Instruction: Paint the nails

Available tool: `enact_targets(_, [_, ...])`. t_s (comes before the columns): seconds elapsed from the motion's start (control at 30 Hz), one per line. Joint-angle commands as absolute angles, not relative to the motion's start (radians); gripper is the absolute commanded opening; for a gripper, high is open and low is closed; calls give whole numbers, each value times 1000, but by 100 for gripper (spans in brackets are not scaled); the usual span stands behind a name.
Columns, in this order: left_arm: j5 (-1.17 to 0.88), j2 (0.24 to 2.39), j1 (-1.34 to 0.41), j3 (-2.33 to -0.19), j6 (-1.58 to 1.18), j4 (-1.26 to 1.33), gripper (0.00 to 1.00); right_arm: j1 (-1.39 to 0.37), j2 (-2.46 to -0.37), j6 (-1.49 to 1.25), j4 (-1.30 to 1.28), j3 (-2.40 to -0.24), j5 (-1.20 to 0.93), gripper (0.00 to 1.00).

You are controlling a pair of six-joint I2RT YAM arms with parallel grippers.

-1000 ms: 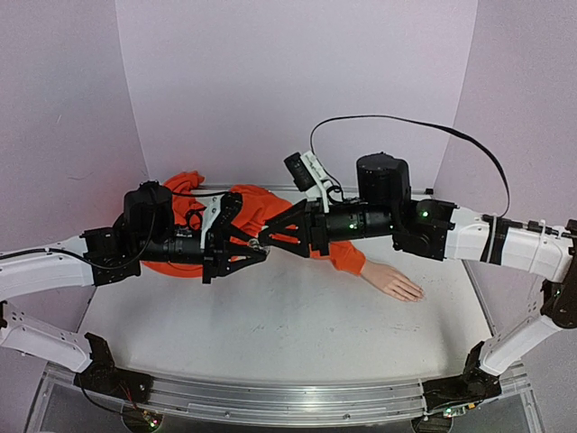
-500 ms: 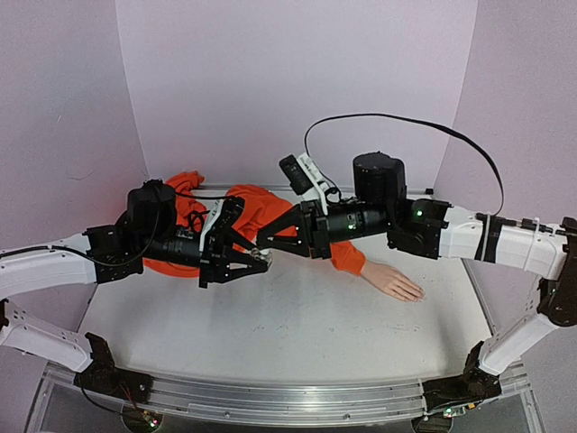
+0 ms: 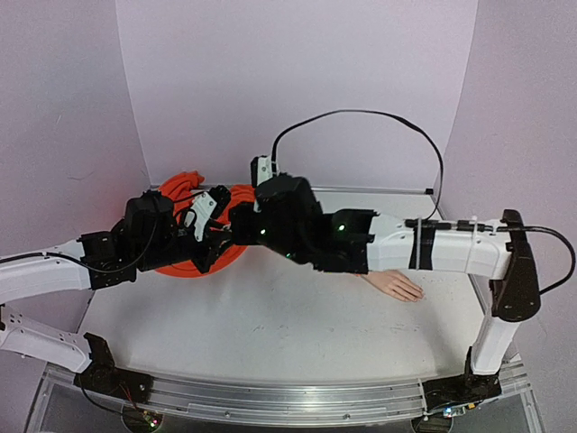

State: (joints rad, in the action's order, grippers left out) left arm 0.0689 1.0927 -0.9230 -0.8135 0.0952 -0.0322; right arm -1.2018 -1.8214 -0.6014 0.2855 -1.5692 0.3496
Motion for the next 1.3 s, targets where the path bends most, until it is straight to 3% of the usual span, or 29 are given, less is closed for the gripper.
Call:
enact_targets(0.0, [302,1046,-928,-832,69,175,0,-1384,-1908,-869,228,-1590,639,0])
enact_targets(0.13, [252,1032,-928,-826,81,183,0,-1375,-1843,-740,340,-1550,618,0])
enact_targets(0.17, [234,1032,-928,-827,92,181,0,-1363,-1825,-695,350,-1549,579,6])
enact_targets(0.37, [126,1038,-928,-836,125,179,0,-1278,-1599,-486,351,-1424,365,76])
enact_targets(0.5, [23,1046,-928,-845,118,173,0,-1147,-1447,-393,353,-1315,36,96])
enact_targets(0.63, [-187,1057,-928,-854,109,173,0,-1035,-1365,-312,369,-1234,-279,97])
enact_targets(0.87, [-532,1103,-928,-885,86,174,0,-974,-1390,-195,414,-1213,-619,75])
enact_targets(0.93, [-581,1119,-928,-894,73,173,0,-973,-1411,-177,428,-1213,-664,69])
enact_targets(1.13, [-644,1152,-928,-906,53,173,0,-973,-1435,-163,468,-1220,-708,68])
enact_targets(1.27, [-655,1162,-928,-912,47,173,0,-974,-1462,-174,467,-1250,-724,56])
